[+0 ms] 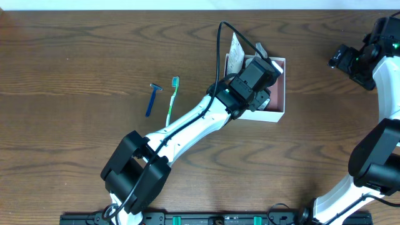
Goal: Pack container
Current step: 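Move left gripper back over the green-white toothbrush, then lower left gripper and grasp the toothbrush handle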
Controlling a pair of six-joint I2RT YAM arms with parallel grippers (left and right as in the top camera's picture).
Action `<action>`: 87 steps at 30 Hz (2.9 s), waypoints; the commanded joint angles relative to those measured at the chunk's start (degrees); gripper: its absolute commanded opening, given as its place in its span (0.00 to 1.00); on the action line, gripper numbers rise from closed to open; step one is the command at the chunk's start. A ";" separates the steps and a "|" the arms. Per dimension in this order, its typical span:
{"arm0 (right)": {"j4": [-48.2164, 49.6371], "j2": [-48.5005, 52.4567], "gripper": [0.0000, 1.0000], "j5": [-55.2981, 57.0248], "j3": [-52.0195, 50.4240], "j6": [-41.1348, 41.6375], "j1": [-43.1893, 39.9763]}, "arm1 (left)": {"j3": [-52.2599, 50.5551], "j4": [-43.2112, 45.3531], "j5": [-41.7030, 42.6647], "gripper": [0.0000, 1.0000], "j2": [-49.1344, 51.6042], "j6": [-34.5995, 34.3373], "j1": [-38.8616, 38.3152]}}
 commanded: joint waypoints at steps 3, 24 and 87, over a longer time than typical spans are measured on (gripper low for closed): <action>-0.04 0.11 0.99 0.20 -0.22 0.57 0.17 | 0.28 -3.91 -15.10 0.56 -8.22 -1.25 0.50; -0.07 0.11 0.99 0.20 -0.22 0.57 0.13 | -1.97 -32.98 1.73 0.92 -6.16 -9.88 31.15; -0.07 0.11 0.99 0.20 -0.22 0.57 0.13 | -2.95 -32.17 5.73 0.81 9.79 -19.71 29.22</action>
